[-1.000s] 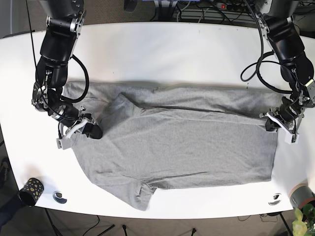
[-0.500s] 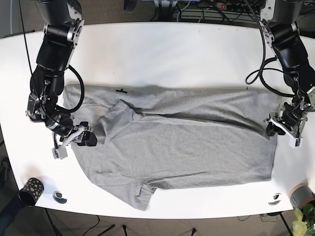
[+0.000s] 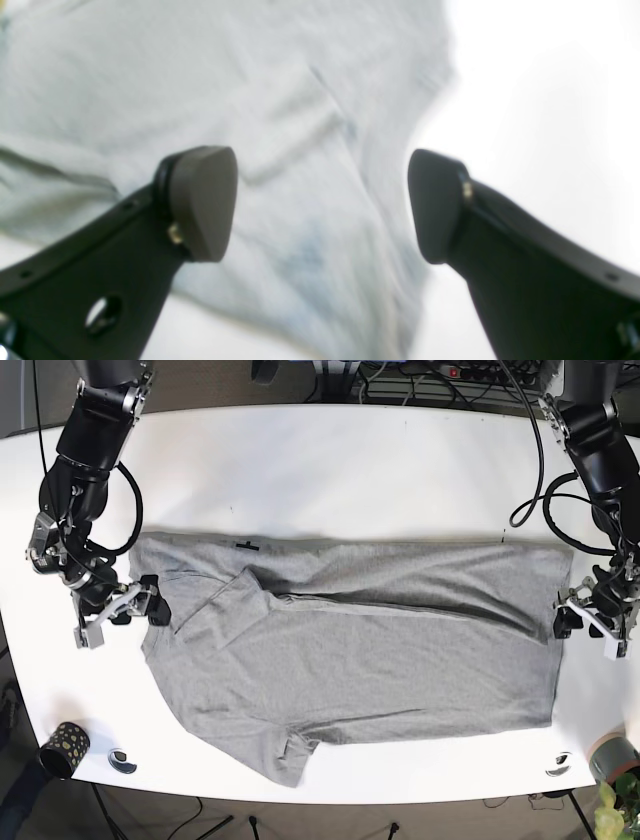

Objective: Fold the T-shirt properly
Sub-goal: 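Drag the folded shirt edge back toward the robot with both grippers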

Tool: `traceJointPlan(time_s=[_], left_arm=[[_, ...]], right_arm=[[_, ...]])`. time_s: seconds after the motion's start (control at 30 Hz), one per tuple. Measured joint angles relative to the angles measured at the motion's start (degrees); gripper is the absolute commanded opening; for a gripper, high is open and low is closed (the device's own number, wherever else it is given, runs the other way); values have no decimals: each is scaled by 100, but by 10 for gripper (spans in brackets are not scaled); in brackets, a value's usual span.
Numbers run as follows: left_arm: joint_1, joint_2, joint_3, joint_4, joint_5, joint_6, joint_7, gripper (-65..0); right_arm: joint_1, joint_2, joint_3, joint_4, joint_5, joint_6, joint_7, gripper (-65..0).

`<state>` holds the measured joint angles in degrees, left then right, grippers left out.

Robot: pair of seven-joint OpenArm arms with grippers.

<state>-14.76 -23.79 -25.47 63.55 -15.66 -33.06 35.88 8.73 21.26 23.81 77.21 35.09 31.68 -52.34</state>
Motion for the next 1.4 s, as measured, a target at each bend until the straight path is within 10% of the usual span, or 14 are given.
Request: traceJointPlan(time_s=[0.53, 0.93, 1.4], left_arm=[[1832, 81, 286, 1196, 48, -24, -951, -229], [2100, 155, 153, 1182, 44, -39, -1283, -231], [2140, 146, 76, 979, 79, -2, -1281, -317]], right_arm=[[-1060, -9, 612, 413, -675, 31, 55, -147], [-975, -382, 610, -212, -1423, 730, 922, -147], [-988, -365, 610, -313, -1373, 798, 1034, -250]])
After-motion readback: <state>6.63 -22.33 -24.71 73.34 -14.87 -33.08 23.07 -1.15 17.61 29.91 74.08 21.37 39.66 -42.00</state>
